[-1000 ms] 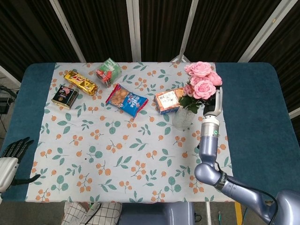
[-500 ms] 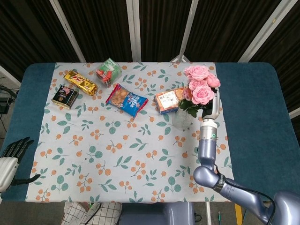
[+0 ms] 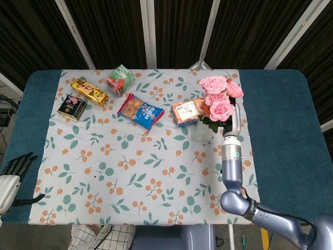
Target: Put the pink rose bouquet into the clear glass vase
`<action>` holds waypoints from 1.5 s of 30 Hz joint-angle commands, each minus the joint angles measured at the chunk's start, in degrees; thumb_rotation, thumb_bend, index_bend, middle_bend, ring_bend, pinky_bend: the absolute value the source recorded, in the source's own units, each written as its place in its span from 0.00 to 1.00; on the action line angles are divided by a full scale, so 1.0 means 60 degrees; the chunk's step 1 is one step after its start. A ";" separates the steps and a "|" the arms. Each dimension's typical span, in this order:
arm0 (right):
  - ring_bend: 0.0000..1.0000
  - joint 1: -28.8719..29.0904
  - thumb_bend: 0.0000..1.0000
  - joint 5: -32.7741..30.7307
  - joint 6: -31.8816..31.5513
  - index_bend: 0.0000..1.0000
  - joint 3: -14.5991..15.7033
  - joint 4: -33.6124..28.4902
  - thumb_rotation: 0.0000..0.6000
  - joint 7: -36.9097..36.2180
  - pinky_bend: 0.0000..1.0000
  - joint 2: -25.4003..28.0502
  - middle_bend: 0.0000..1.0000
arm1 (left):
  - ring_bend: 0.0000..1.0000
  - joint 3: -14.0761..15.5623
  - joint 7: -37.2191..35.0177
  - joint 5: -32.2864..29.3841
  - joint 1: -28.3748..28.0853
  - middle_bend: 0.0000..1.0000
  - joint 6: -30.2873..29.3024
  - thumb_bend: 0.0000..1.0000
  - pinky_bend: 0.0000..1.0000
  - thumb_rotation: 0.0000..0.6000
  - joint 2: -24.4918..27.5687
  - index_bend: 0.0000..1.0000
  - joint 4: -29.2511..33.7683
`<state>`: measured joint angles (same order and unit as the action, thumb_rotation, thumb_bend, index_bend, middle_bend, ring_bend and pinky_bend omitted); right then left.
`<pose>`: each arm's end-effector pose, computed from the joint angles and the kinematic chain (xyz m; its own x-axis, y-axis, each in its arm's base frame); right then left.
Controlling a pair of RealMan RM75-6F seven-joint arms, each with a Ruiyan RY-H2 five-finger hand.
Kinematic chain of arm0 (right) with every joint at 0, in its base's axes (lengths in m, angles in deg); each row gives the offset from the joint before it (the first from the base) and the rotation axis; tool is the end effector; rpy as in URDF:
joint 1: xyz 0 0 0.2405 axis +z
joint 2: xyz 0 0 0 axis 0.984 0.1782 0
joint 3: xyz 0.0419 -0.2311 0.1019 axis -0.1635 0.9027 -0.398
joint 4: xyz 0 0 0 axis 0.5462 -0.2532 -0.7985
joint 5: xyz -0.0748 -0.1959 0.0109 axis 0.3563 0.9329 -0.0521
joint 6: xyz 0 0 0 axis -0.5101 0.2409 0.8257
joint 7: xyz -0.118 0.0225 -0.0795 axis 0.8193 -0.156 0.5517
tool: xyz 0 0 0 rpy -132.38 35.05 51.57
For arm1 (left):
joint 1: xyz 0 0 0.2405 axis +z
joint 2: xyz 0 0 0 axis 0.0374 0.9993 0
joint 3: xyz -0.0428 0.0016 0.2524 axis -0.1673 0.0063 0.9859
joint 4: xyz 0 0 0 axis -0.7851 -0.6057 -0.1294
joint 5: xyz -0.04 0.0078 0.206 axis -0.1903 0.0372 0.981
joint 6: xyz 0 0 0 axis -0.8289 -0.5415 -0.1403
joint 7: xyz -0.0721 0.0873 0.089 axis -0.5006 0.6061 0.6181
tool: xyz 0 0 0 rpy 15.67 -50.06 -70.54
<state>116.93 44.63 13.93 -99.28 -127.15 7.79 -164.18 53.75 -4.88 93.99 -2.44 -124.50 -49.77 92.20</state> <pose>-0.1108 -0.3869 0.0538 -0.8578 0.0775 0.5082 -0.5114 -0.0283 -0.8589 -0.3166 0.1550 0.1560 0.3266 0.1829 0.9273 0.9448 -0.0355 -0.3257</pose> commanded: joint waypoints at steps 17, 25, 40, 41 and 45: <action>0.00 -0.1468 0.29 0.0665 0.0013 0.00 0.1289 -0.1971 1.00 0.0623 0.00 0.1429 0.00 | 0.00 0.0066 -0.0044 0.0123 0.0021 0.00 -0.0037 0.00 0.00 1.00 0.0027 0.00 0.0065; 0.00 -0.1800 0.29 0.1121 0.0100 0.00 0.2009 -0.2359 1.00 0.1184 0.00 0.1904 0.00 | 0.00 0.0073 -0.0021 0.0118 0.0028 0.00 -0.0035 0.00 0.00 1.00 0.0027 0.00 0.0094; 0.00 -0.2537 0.29 0.1934 -0.0101 0.00 0.3271 -0.2460 1.00 0.2433 0.00 0.3078 0.00 | 0.00 0.0082 -0.0090 0.0125 0.0017 0.00 -0.0015 0.00 0.00 1.00 0.0059 0.00 0.0112; 0.00 -0.2601 0.29 0.1953 -0.0102 0.00 0.3348 -0.2430 1.00 0.2495 0.00 0.3187 0.00 | 0.00 0.0085 -0.0086 0.0128 0.0015 0.00 -0.0009 0.00 0.00 1.00 0.0060 0.00 0.0116; 0.00 -0.2844 0.29 0.2010 -0.0064 0.00 0.3630 -0.2316 1.00 0.2657 0.00 0.3606 0.00 | 0.00 0.0090 -0.0047 0.0134 0.0012 0.00 -0.0002 0.00 0.00 1.00 0.0062 0.00 0.0136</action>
<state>100.49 56.44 13.49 -78.17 -141.37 23.29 -143.34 54.29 -5.17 94.80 -2.36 -124.52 -49.40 93.01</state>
